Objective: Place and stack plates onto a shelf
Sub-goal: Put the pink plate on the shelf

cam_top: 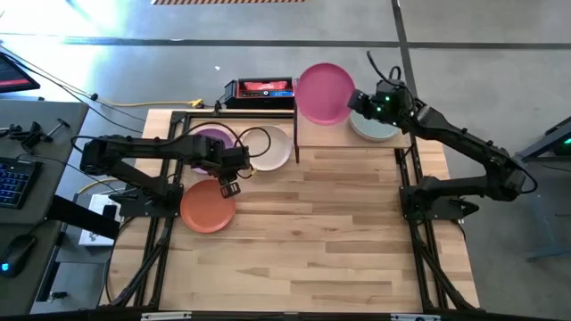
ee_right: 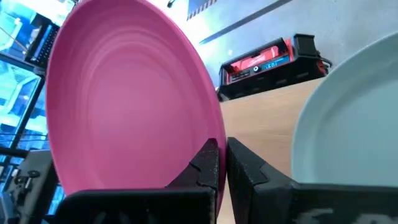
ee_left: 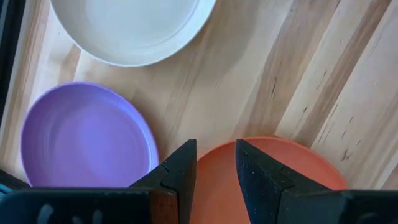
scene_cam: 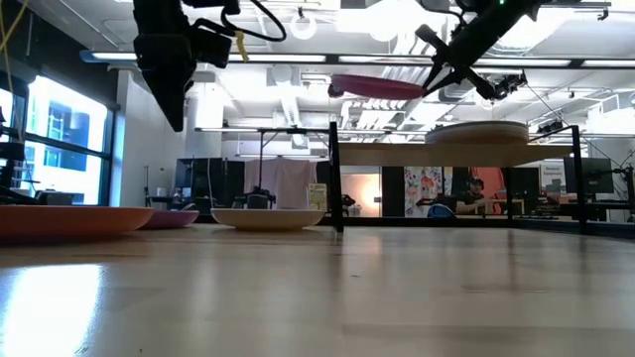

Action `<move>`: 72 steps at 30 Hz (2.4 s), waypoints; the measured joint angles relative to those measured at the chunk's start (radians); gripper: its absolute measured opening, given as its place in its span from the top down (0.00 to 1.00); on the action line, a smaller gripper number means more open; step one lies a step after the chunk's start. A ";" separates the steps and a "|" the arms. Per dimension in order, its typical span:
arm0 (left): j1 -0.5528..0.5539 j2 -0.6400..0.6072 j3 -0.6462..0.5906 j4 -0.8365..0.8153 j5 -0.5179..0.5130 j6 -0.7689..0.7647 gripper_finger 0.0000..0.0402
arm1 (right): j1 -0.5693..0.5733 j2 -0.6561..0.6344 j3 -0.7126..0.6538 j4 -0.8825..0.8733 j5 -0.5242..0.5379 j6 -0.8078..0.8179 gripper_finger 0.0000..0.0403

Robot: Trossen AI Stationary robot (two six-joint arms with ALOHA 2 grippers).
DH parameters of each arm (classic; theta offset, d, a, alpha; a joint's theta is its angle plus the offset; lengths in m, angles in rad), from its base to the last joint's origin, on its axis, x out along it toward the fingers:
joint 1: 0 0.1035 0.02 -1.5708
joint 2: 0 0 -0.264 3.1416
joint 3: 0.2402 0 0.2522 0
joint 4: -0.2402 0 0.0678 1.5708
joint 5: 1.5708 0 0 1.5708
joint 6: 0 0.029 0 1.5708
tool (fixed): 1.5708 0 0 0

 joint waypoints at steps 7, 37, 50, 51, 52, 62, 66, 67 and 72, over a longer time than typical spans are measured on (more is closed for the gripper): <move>0.000 0.000 0.000 0.016 0.000 0.027 0.75 | 0.009 0.080 0.000 0.001 -0.042 -0.003 1.00; 0.000 0.000 0.000 0.056 0.000 0.020 0.75 | -0.023 0.138 0.000 -0.127 -0.037 -0.036 1.00; 0.000 0.000 0.000 0.055 0.001 0.008 0.75 | -0.045 0.137 0.002 -0.162 -0.020 -0.037 1.00; 0.000 0.000 0.000 0.054 0.001 0.008 0.75 | -0.050 0.137 0.002 -0.173 -0.022 -0.037 1.00; 0.000 0.000 0.000 0.054 0.001 0.008 0.75 | -0.053 0.137 0.002 -0.186 -0.026 -0.037 1.00; 0.000 0.000 0.000 0.053 0.001 0.008 0.75 | -0.059 0.138 0.001 -0.149 -0.056 -0.050 1.00; 0.000 0.000 0.000 0.054 0.001 0.009 0.75 | -0.047 0.138 0.001 -0.147 -0.069 -0.048 1.00; 0.000 0.000 0.000 0.054 0.001 0.009 0.75 | -0.042 0.138 0.001 -0.147 -0.068 -0.047 1.00; 0.000 0.000 0.000 0.054 0.001 0.026 0.75 | -0.028 0.138 0.001 -0.150 -0.067 -0.051 1.00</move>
